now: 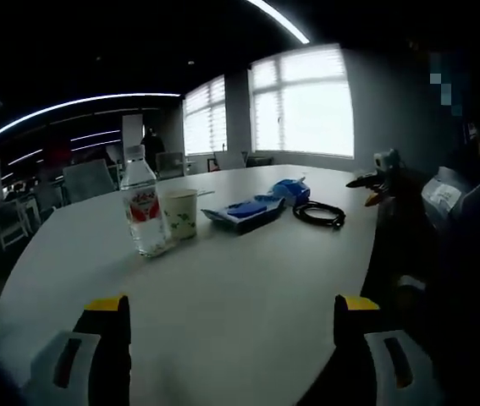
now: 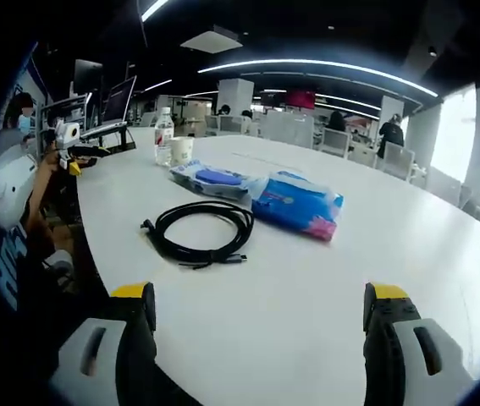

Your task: Arrange the tabletop items into an orderly group along one side of the table until the central work area is clear of visible clutter.

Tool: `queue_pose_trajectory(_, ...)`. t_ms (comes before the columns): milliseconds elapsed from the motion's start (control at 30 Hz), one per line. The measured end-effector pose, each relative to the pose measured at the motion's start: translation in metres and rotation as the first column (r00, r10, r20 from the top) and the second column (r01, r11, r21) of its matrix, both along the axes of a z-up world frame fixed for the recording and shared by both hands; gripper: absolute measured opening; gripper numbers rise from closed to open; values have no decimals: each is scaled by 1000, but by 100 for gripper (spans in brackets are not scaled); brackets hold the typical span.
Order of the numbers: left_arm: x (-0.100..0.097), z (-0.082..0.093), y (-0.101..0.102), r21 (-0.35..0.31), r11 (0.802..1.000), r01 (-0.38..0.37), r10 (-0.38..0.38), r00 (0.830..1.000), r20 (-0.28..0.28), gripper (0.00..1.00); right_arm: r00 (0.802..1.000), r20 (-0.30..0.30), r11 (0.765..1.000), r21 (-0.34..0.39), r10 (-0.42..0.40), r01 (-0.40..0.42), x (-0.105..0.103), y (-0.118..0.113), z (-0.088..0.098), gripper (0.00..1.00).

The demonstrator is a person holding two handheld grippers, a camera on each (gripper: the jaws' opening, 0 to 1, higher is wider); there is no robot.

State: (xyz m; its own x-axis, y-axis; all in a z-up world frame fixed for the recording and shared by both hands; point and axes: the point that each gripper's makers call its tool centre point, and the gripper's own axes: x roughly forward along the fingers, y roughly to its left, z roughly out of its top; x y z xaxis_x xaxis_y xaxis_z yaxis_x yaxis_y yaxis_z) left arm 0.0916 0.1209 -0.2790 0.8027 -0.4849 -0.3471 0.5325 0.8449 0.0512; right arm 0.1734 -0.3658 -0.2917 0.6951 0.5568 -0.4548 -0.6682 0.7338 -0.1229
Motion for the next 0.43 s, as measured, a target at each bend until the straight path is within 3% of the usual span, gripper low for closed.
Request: queue_pose_trajectory(433,4,0,-3,3,1000,-11,11,1000,11,100,1000,4,1000,4,-2,2,0,0,-1,100)
